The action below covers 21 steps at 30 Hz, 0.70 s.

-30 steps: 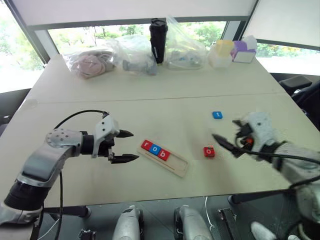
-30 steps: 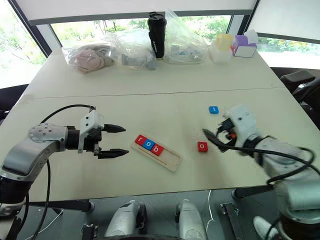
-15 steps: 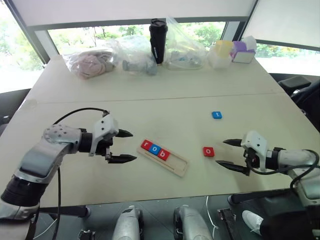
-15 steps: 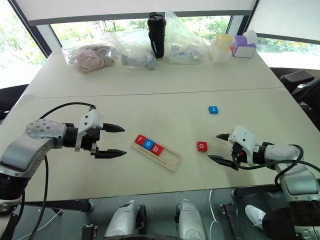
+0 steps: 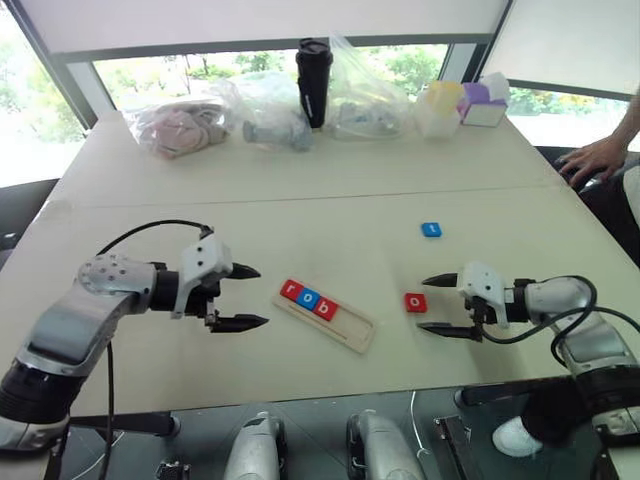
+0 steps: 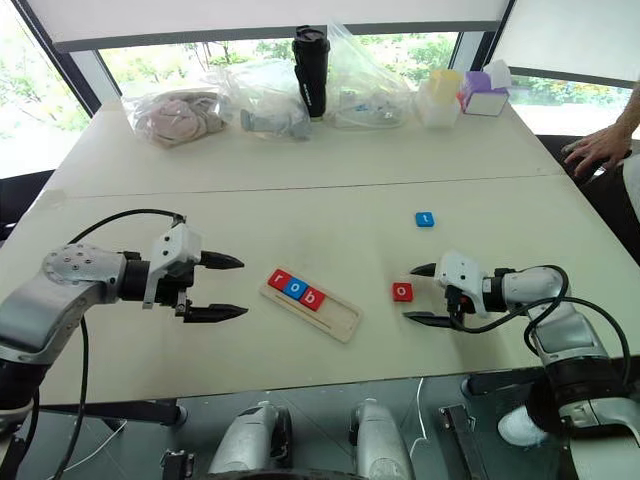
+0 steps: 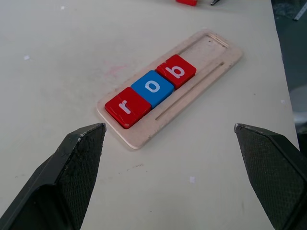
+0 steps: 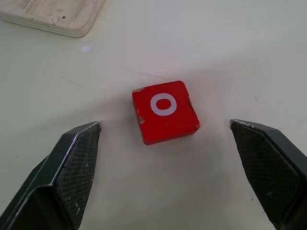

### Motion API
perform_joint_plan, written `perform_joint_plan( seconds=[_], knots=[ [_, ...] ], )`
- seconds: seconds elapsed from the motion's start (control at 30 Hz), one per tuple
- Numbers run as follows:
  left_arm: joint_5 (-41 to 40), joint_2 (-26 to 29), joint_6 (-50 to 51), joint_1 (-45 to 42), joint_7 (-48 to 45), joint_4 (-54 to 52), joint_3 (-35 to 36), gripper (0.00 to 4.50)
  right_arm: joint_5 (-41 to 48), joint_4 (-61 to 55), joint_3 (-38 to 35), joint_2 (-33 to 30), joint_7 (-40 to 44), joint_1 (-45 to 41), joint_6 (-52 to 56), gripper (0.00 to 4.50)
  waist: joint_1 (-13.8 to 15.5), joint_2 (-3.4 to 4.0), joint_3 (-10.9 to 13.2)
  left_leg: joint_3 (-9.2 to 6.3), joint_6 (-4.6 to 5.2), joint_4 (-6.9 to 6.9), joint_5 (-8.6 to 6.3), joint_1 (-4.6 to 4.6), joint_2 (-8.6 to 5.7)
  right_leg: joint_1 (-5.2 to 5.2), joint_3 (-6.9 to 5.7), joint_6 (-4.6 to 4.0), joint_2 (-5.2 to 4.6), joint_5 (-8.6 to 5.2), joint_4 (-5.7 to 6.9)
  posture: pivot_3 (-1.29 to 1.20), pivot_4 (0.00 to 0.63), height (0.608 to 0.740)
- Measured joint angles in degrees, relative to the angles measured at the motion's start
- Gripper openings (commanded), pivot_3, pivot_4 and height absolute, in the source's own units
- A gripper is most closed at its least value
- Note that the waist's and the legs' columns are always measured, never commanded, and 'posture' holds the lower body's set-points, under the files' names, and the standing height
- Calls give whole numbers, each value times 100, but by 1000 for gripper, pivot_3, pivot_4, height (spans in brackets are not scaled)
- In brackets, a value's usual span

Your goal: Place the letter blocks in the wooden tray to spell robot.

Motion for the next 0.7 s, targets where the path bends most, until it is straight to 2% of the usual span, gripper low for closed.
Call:
perform_joint_plan(
  seconds=[0.07,0.2,0.4,0.5,0.6,0.7],
  knots=[
    [-1,0,8,15,23,-4,3,4500,-71,213,91,12,43,-137,-240,3133,5,0,0,-1,0,2,0,12,0,12,0,0,0,0,0,0,150,740],
    [-1,5,79,44,47,-3,3,4500,-118,531,233,38,162,-342,-532,1202,7,-1,-1,-1,-2,7,1,23,1,22,1,-6,-2,4,0,0,150,740],
    [0,4,85,45,56,-8,3,4500,-119,562,240,42,200,-383,-512,1185,10,0,-1,-1,-3,8,2,24,3,23,1,-7,-2,6,0,0,150,740],
    [0,6,85,86,55,-37,4,4500,-28,-6,96,-44,4,-84,54,1185,26,1,-1,-1,-3,7,2,21,3,19,1,-7,-4,6,2,0,150,740],
    [3,9,82,150,49,-41,5,4500,215,-1068,-179,-210,-293,370,1004,1185,40,4,1,-2,-3,7,2,2,3,3,1,-6,-5,6,3,0,150,740],
    [13,-10,61,86,30,39,-22,4500,820,-2835,-602,-206,-924,897,2475,1185,46,4,0,-9,-3,6,2,-5,6,-4,-1,-6,-2,6,4,0,150,740]
  ],
)
